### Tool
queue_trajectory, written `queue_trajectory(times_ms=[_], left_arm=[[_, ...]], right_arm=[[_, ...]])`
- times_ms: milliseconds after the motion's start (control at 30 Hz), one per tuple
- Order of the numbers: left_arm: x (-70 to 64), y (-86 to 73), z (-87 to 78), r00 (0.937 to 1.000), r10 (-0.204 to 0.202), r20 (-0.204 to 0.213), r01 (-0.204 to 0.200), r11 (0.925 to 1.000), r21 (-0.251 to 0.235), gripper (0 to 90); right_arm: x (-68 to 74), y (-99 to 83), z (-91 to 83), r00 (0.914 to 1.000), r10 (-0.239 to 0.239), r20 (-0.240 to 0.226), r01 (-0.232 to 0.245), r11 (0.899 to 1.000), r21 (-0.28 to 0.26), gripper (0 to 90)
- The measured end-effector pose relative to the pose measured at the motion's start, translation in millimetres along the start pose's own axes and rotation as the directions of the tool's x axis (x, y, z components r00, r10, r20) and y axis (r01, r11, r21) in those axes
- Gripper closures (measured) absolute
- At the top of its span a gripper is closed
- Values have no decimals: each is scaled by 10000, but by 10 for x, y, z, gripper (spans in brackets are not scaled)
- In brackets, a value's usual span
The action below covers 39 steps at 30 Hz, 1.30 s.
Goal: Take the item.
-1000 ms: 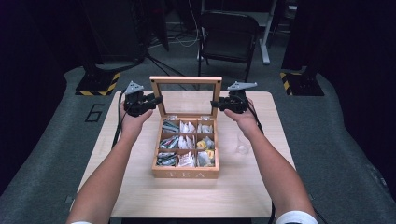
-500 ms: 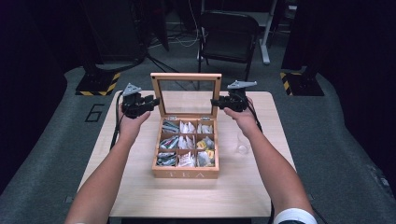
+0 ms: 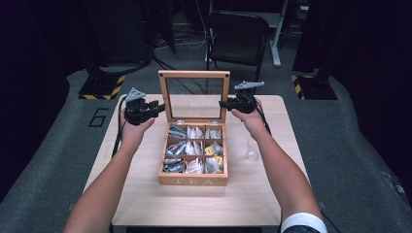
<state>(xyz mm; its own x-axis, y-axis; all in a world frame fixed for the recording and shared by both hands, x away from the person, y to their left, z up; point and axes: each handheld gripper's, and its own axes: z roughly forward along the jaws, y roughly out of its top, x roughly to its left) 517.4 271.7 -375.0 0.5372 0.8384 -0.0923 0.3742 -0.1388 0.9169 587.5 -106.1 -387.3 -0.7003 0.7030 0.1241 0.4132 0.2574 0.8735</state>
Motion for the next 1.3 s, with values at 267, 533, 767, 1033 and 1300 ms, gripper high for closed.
queue_trajectory(times_ms=[267, 533, 767, 1033, 1300], left_arm=[[14, -58, -72, 10000, -17, 23, 17, 10000, 6, 610], [67, -93, -143, 10000, -55, -10, 55, 9999, 143, 610], [49, -93, -174, 10000, 0, -52, 1, 10000, 31, 610], [26, -103, -176, 10000, 35, -14, -35, 10000, 61, 593], [52, -142, -178, 9996, -214, -171, 216, 9997, 96, 581]], right_arm=[[-36, -6, 52, 9997, 182, 149, -181, 9998, -58, 644], [-67, 40, 99, 9992, 259, 301, -267, 9993, 265, 631], [-80, 38, 93, 9989, 275, 381, -289, 9989, 361, 591], [-91, 45, -12, 9984, 400, 394, -414, 9985, 364, 583], [9, 4, -172, 9992, 245, 309, -260, 9984, 494, 519]])
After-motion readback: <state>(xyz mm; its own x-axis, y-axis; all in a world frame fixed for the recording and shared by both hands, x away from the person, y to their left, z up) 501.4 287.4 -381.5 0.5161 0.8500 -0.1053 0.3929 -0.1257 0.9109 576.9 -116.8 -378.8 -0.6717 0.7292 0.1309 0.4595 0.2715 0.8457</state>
